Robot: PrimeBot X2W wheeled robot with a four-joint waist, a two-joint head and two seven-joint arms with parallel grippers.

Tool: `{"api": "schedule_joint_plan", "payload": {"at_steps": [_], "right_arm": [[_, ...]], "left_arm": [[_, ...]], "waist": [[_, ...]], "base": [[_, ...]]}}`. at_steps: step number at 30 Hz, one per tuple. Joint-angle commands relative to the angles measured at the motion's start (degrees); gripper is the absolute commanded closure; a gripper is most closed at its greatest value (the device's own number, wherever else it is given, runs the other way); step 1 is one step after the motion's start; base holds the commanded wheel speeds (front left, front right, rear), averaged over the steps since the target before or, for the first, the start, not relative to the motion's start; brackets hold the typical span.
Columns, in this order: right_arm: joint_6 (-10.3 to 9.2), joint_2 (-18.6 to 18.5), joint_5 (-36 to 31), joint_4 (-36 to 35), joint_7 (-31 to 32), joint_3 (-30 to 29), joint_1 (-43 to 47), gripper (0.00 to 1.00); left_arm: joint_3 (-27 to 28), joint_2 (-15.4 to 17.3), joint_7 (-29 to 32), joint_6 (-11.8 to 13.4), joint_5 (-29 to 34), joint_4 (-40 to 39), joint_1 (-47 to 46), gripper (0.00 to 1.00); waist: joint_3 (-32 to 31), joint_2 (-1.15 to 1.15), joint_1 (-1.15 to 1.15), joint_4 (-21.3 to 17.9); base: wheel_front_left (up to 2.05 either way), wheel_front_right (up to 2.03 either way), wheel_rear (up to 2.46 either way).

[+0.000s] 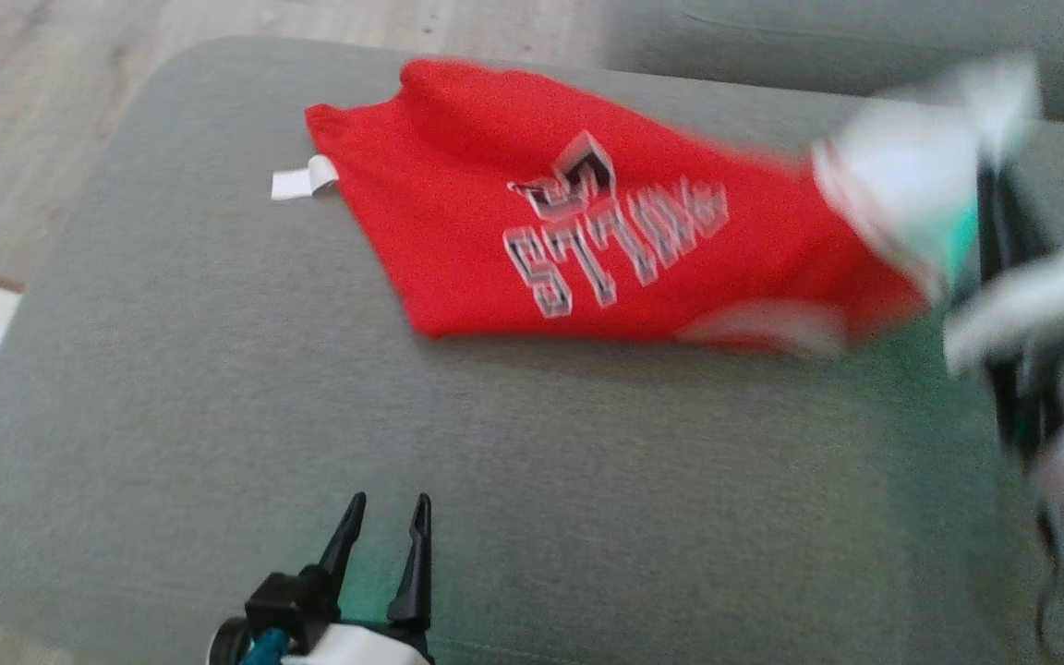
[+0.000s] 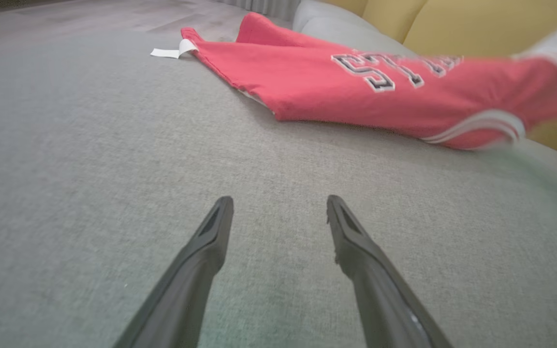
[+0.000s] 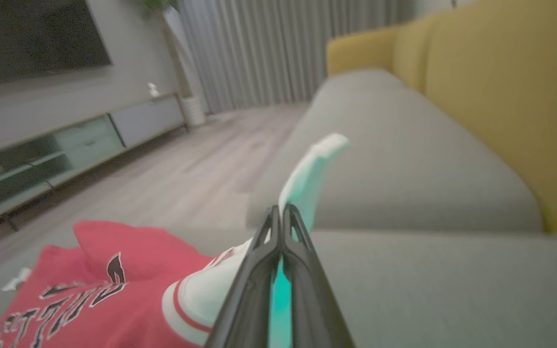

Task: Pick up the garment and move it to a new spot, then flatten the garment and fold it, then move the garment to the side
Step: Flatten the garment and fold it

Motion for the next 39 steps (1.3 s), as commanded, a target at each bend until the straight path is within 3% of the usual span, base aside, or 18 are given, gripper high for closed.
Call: {"api": "schedule_joint_plan", "payload": {"at_steps": [1,6,11,18,27,28,29,30,34,39], "right_arm": [[0.19,0.4,0.7,-1.4,-0.2,-1.6,4.3,1.0],[0.19,2.6,-1.0,-2.3,-0.2,-7.3,13.2,1.0],[0.19,3.9,-3.5,-3.5,-0.2,-9.1,14.8,1.0],[0.19,4.8,-6.7,-6.1,-0.2,-10.0,9.8,1.0],[0.19,1.4,-12.6,-3.1,-0.2,-14.5,-0.2,1.0],[0.19,1.2,-13.3,-1.7,-0.2,-15.0,-1.0,0.84],[0.19,0.9,-14.2,0.8,0.0,-15.2,-1.6,0.31],[0.19,0.7,-15.0,3.3,0.3,-15.6,-2.3,0.0],[0.19,1.2,-18.0,9.3,0.0,-17.4,-3.5,0.0],[0.19,6.6,-18.0,8.0,-0.2,-13.1,1.0,0.0]], "left_arm": [[2.4,0.0,-0.5,-0.2,1.0,-1.5,-2.6,0.0],[3.4,0.0,-0.5,-0.4,1.9,-1.2,-3.6,0.0],[3.4,0.0,-0.5,-0.4,1.7,-1.2,-4.0,0.0],[2.4,0.0,-0.5,-0.5,1.0,-1.0,-3.7,0.0],[1.9,0.0,-0.5,-0.5,0.8,-0.8,-3.4,0.0],[1.8,0.0,-0.5,-0.5,0.8,-0.8,-3.5,0.0],[1.7,0.0,-0.5,-0.5,0.8,-0.7,-3.5,0.0],[1.5,0.0,-0.5,-0.5,0.8,-0.7,-3.5,0.0],[0.8,0.0,-0.5,-0.3,0.3,-1.0,-3.4,0.0],[0.6,0.0,-0.5,0.0,0.0,-1.4,-3.0,0.0]], "waist": [[1.2,0.0,-0.01,-3.0],[0.9,0.0,-0.01,-6.2],[0.2,0.0,-0.01,-7.1],[-0.4,0.0,-0.01,-5.9],[0.2,0.0,-0.01,-2.2],[0.3,0.0,-0.01,-2.0],[0.3,0.0,-0.01,-1.8],[0.4,0.0,-0.01,-1.5],[0.4,0.0,-0.01,-0.7],[0.9,0.0,-0.01,-1.0]], "base": [[0.0,0.0,0.0],[0.0,0.0,0.0],[0.0,0.0,0.0],[0.0,0.0,0.0],[0.0,0.0,0.0],[0.0,0.0,0.0],[0.0,0.0,0.0],[0.0,0.0,0.0],[0.0,0.0,0.0],[0.0,0.0,0.0]]}}
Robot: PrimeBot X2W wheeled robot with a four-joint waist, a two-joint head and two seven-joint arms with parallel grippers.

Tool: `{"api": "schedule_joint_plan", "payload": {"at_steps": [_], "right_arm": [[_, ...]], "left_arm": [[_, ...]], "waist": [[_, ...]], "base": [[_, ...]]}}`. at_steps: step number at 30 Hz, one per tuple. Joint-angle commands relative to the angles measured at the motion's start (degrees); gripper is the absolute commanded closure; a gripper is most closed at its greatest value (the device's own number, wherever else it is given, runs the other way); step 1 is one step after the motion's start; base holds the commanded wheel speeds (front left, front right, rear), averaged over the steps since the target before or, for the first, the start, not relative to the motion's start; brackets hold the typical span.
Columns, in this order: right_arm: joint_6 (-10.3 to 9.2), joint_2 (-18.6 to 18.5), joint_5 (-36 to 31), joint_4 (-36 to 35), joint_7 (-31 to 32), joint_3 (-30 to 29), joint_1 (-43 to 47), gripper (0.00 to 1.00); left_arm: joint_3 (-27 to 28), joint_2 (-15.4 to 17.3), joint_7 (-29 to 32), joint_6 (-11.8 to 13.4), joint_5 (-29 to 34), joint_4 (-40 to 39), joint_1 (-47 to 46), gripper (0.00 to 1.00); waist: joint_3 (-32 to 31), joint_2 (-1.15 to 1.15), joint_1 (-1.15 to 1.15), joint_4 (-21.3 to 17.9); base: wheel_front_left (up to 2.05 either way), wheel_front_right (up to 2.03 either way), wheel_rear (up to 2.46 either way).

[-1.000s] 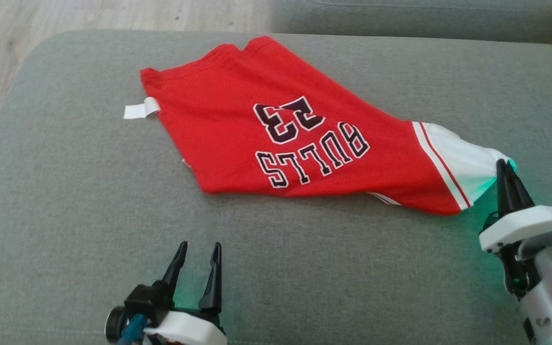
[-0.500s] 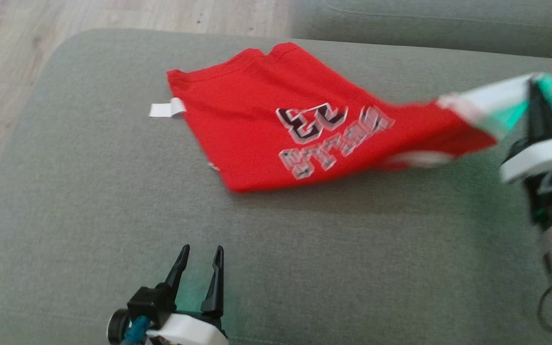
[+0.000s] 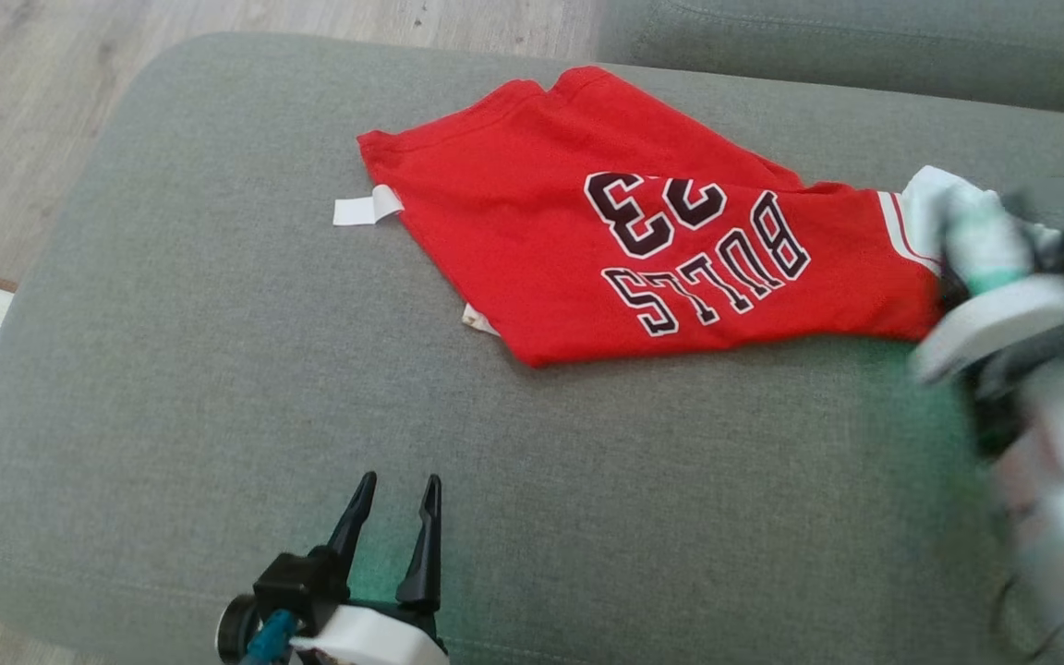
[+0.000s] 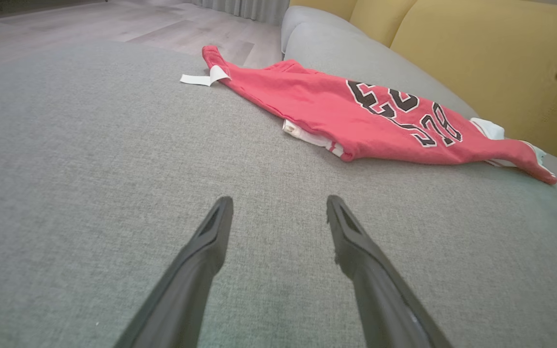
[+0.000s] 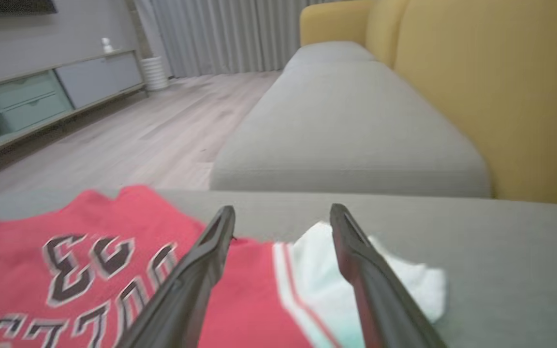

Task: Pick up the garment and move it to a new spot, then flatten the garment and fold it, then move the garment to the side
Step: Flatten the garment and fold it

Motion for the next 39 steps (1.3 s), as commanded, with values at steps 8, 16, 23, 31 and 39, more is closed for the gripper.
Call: {"api": "schedule_joint_plan", "payload": {"at_steps": [8,16,23,31,39], "right_arm": [[0.19,7.6,4.4,-12.4,-0.6,23.3,10.9,0.0],[0.19,7.9,8.8,-16.7,-0.6,32.2,10.7,0.0],[0.19,9.3,6.8,-18.3,-0.6,30.2,11.8,0.0],[0.19,10.2,6.3,-20.3,-0.6,29.4,12.2,0.0],[0.19,9.2,6.1,-22.0,-0.6,27.8,11.8,0.0]], "left_arm": [[0.8,0.0,-0.5,0.3,-0.6,-2.3,-1.9,0.0],[0.1,0.0,-0.5,0.6,-0.8,-3.8,-3.6,0.0],[1.3,0.0,-0.5,1.5,-0.5,-3.2,-7.3,0.0],[6.2,0.0,-0.5,1.6,1.4,4.5,-15.6,0.0],[14.1,0.0,-0.5,1.3,2.2,15.2,-21.9,0.0]], "waist": [[1.7,0.0,0.0,0.0],[2.5,0.0,0.0,1.3],[3.2,0.0,0.0,-1.5],[5.9,0.0,0.0,-9.5],[9.4,0.0,0.0,-16.6]], "base": [[0.0,0.0,0.0],[0.0,0.0,0.0],[0.0,0.0,0.0],[0.0,0.0,0.0],[0.0,0.0,0.0]]}}
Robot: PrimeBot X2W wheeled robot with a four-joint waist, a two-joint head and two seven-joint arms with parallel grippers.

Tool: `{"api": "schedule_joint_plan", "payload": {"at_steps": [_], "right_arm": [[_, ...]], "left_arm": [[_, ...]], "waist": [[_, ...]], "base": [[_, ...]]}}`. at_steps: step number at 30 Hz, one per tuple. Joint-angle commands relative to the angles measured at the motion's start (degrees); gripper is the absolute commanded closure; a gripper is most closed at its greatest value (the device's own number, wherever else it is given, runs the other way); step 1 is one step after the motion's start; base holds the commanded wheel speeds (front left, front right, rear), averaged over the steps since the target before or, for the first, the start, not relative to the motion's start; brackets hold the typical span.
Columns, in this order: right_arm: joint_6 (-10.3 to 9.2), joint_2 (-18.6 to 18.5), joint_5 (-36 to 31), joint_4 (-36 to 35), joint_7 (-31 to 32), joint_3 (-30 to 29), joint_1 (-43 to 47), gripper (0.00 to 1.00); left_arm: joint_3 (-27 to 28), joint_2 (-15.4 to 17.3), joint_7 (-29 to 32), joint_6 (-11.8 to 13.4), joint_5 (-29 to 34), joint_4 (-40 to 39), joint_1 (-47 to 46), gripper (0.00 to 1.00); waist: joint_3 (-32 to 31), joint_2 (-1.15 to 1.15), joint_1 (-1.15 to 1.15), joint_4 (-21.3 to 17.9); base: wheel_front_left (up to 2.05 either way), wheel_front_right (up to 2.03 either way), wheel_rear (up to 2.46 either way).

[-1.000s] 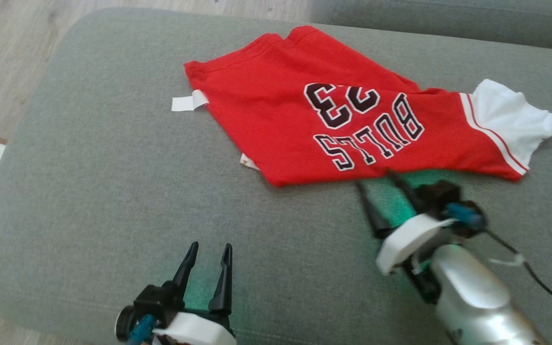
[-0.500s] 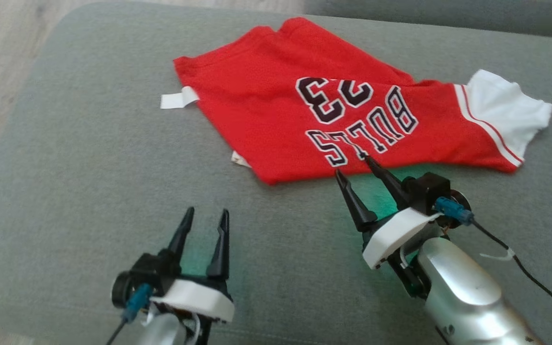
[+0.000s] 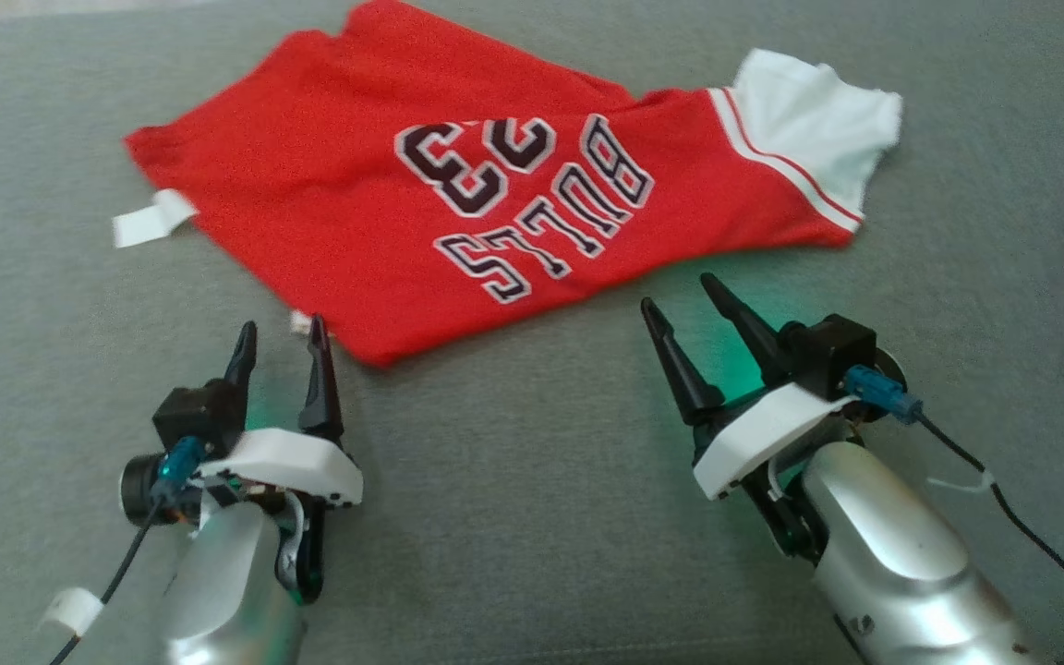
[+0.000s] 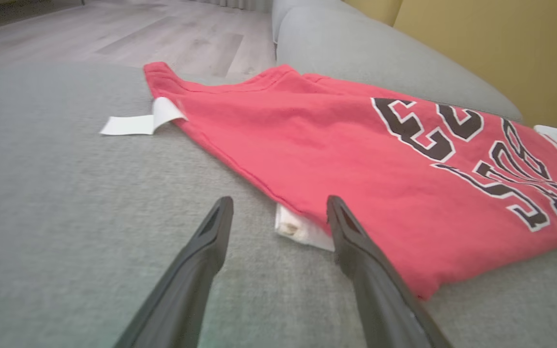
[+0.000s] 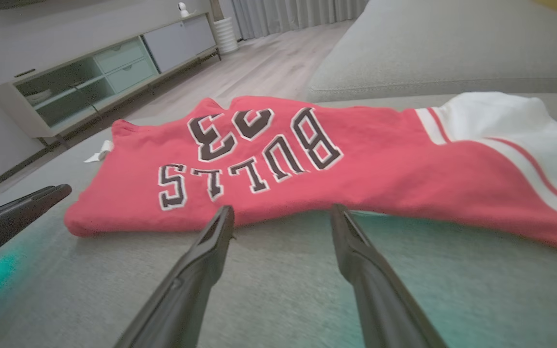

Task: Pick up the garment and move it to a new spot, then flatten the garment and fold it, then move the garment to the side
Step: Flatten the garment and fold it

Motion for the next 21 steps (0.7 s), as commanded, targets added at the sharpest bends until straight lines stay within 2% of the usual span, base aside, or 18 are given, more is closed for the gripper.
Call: {"api": "schedule_joint_plan", "payload": {"at_steps": [1,5,10,18,21], "right_arm": [[0.19,0.0,-0.5,-1.8,-0.6,0.1,-0.5,0.0],[0.19,-0.3,-0.9,-2.1,-0.6,-1.3,-0.1,0.0],[0.19,-0.4,-1.1,-2.3,-0.6,-2.1,-0.1,0.0],[0.19,0.2,-1.1,-2.4,-0.6,-2.7,-0.1,0.0],[0.19,0.5,-1.1,-2.4,-0.6,-2.9,0.0,0.0]], "left_arm": [[2.7,0.5,-0.5,-0.3,0.5,-0.2,-1.7,0.0],[4.3,0.5,-0.5,-1.2,1.1,1.5,-2.4,0.0],[5.3,0.5,-0.5,-0.5,1.5,2.6,-2.7,0.0],[7.7,0.5,-0.5,2.1,3.2,-0.1,-1.3,0.0],[9.2,0.5,-0.5,3.7,3.3,-1.2,0.3,0.0]], "waist": [[2.1,0.0,-0.01,-2.6],[3.0,0.0,-0.01,-3.6],[3.4,0.0,-0.01,-3.8],[3.1,0.0,-0.01,-3.4],[2.7,0.0,-0.01,-3.3]], "base": [[0.0,0.0,0.0],[0.0,0.0,0.0],[0.0,0.0,0.0],[0.0,0.0,0.0],[0.0,0.0,0.0]]}}
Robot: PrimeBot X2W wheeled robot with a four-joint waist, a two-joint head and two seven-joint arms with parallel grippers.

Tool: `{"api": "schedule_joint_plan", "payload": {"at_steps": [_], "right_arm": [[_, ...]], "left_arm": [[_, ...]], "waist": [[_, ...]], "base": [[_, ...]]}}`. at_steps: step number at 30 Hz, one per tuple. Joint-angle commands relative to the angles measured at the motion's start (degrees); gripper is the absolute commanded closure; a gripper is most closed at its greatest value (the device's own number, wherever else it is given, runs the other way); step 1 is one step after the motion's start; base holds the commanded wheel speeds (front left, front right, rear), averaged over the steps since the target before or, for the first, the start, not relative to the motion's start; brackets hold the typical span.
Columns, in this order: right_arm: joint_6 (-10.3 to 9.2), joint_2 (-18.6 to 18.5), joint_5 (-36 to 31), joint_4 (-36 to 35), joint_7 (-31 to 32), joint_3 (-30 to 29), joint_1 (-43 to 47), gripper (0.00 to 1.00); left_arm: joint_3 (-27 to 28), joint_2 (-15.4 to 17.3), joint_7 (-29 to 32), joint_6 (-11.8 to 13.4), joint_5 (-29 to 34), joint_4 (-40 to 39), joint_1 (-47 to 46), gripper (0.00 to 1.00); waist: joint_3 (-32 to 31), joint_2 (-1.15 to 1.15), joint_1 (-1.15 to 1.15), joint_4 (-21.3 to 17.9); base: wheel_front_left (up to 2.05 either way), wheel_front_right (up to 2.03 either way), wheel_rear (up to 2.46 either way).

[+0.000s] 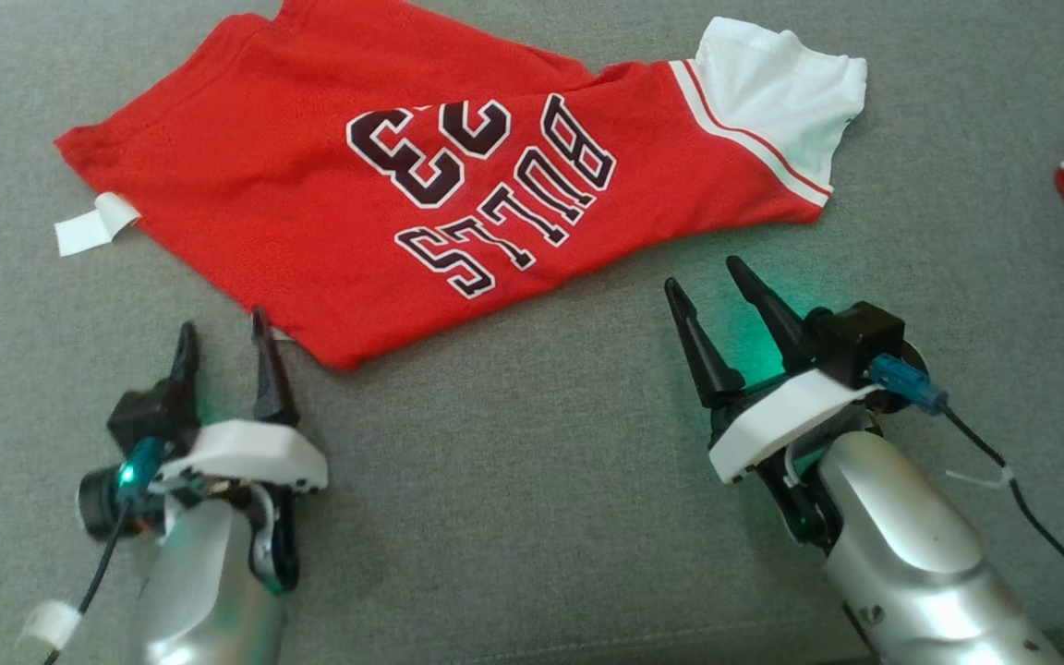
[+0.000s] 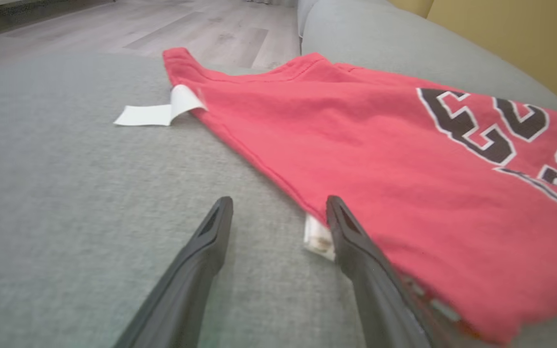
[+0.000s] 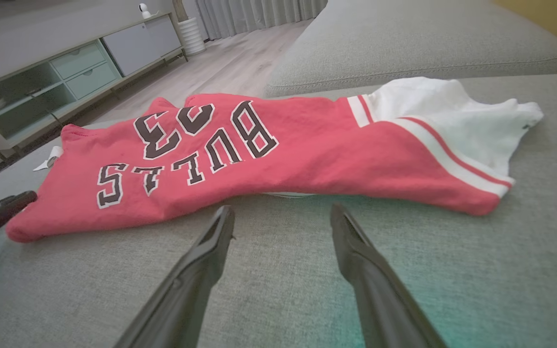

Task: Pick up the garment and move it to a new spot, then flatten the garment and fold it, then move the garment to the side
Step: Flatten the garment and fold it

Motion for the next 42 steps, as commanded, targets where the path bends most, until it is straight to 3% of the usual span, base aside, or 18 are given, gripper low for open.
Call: {"api": "schedule_joint_plan", "payload": {"at_steps": [1,7,24,36,42], "right_arm": [[0.19,0.8,-0.3,-1.8,-0.6,0.5,0.0,0.0],[0.19,1.0,-0.1,-1.8,-0.6,0.7,0.0,0.0],[0.19,0.7,-0.2,-1.2,-0.6,0.2,0.5,0.0],[0.19,1.0,0.1,0.5,-0.6,0.2,0.5,0.0],[0.19,1.2,0.1,1.0,-0.6,0.2,0.2,0.0]], "left_arm": [[2.1,1.2,-0.1,0.4,0.2,-1.3,1.0,0.0],[2.2,1.2,-0.1,0.2,-0.5,-1.3,2.4,0.0],[-1.8,1.2,-0.1,-5.2,-2.1,-0.8,1.3,0.0],[-2.8,1.2,-0.1,-6.3,-3.3,-6.4,1.3,0.0],[-3.3,1.2,-0.1,-4.0,-2.6,-1.6,0.0,0.0]], "waist": [[-0.1,0.0,0.0,0.0],[-0.2,0.0,0.0,-0.5],[-0.2,0.0,0.0,-1.8],[-0.3,0.0,0.0,-2.2],[-0.1,0.0,0.0,-2.5]], "base": [[0.0,0.0,0.0],[0.0,0.0,0.0],[0.0,0.0,0.0],[0.0,0.0,0.0],[0.0,0.0,0.0]]}}
